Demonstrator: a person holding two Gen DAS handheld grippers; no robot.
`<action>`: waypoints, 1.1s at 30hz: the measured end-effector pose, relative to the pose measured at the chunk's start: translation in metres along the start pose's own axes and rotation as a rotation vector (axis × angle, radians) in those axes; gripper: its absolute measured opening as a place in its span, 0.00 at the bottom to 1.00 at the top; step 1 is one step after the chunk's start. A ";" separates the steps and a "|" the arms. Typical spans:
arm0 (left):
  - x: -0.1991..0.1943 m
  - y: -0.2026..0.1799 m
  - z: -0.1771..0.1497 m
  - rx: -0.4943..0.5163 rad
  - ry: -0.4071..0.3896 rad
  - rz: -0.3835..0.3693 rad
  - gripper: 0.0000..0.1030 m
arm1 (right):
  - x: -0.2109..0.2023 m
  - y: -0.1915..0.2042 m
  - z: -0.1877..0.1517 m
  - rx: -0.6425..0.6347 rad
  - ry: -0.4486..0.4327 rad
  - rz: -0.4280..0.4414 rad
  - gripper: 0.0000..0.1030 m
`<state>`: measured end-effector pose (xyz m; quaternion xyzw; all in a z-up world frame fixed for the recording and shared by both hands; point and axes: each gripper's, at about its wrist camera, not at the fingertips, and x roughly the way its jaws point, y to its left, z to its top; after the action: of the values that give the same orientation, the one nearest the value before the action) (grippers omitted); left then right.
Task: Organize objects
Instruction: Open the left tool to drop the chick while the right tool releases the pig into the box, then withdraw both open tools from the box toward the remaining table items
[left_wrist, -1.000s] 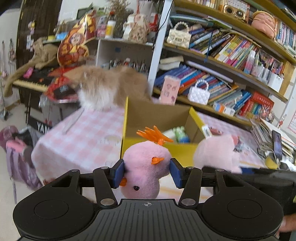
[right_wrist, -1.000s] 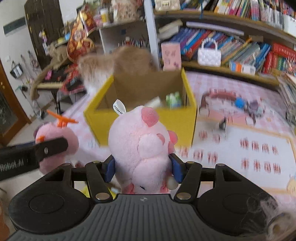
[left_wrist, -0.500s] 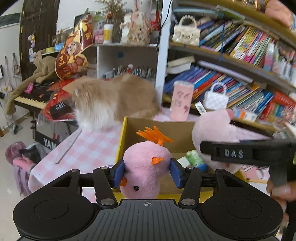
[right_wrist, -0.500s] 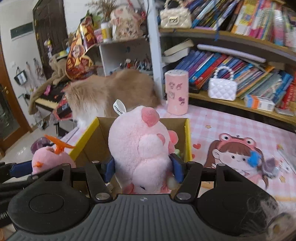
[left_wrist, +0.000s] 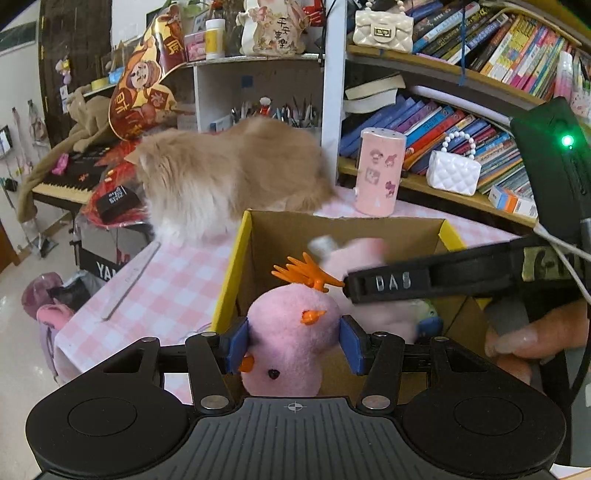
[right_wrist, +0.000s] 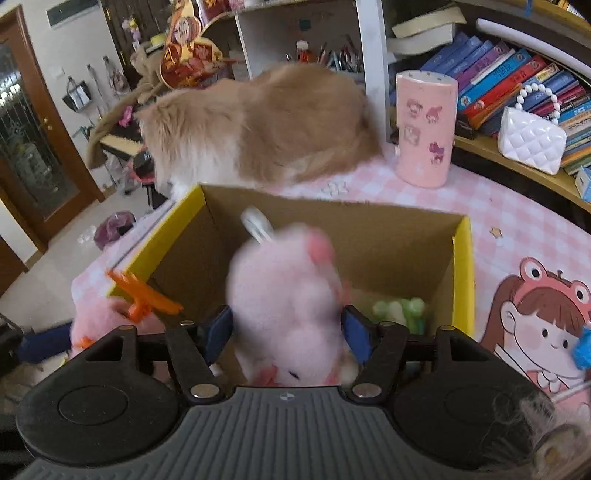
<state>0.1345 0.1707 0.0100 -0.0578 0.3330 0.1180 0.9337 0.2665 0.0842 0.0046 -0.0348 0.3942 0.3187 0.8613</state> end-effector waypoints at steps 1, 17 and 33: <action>-0.002 0.001 0.001 -0.008 -0.011 -0.002 0.50 | -0.003 0.000 0.002 0.005 -0.017 0.002 0.69; -0.056 0.017 0.006 -0.039 -0.133 -0.006 0.69 | -0.099 0.009 -0.021 0.086 -0.219 -0.053 0.69; -0.107 0.058 -0.059 -0.086 -0.077 0.008 0.80 | -0.156 0.074 -0.122 0.055 -0.238 -0.209 0.69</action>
<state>0.0030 0.1964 0.0305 -0.0922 0.2917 0.1381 0.9420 0.0682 0.0242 0.0445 -0.0139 0.2920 0.2183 0.9311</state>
